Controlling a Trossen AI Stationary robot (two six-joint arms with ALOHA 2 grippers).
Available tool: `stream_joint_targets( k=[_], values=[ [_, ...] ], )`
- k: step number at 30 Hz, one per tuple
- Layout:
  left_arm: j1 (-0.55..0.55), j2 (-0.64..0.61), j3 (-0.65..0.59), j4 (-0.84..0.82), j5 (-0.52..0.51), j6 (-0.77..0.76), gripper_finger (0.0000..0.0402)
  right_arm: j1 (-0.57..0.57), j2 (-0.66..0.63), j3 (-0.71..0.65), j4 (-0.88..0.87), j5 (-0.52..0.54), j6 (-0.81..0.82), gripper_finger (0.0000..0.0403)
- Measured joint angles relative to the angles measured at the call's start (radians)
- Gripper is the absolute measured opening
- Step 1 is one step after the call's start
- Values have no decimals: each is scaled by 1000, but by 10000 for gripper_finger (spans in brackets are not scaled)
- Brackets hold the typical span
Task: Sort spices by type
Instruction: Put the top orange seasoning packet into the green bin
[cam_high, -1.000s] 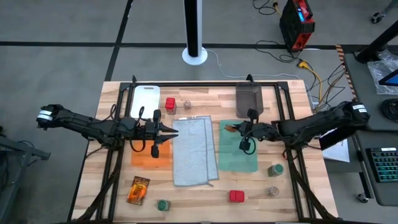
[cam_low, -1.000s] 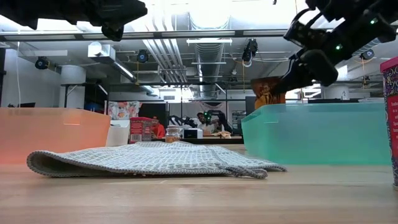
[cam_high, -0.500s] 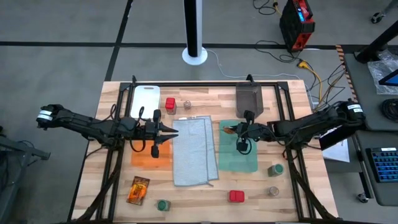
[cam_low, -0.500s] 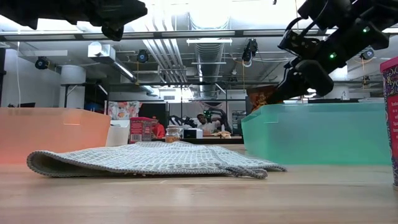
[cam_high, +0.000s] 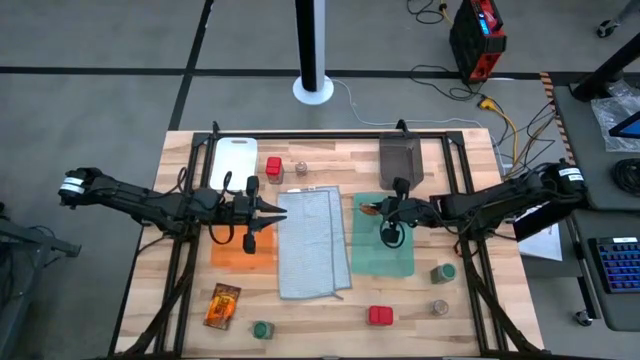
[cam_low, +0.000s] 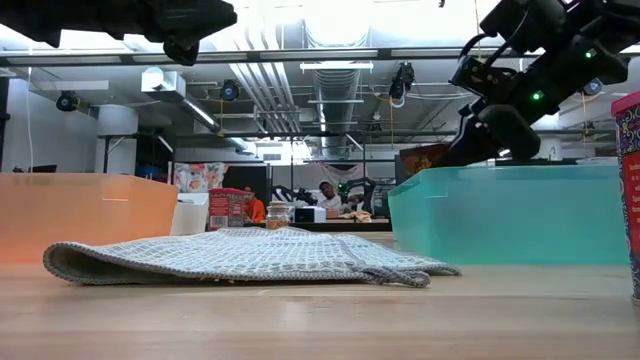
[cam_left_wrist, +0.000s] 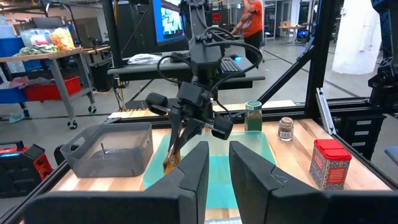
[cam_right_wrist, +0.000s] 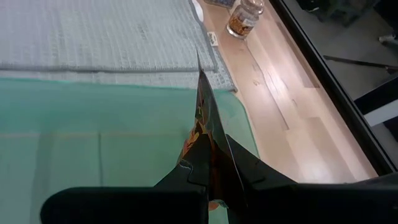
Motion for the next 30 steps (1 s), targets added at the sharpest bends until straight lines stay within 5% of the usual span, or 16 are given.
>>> stream_joint_targets(
  k=[25, 30],
  values=[
    [0, 0, 0, 0, 0, 0, 48, -1, 0, -35, 53, 0, 8, 14],
    [0, 0, 0, 0, 0, 0, 48, -5, 0, -35, 51, 1, 29, 44]
  ],
)
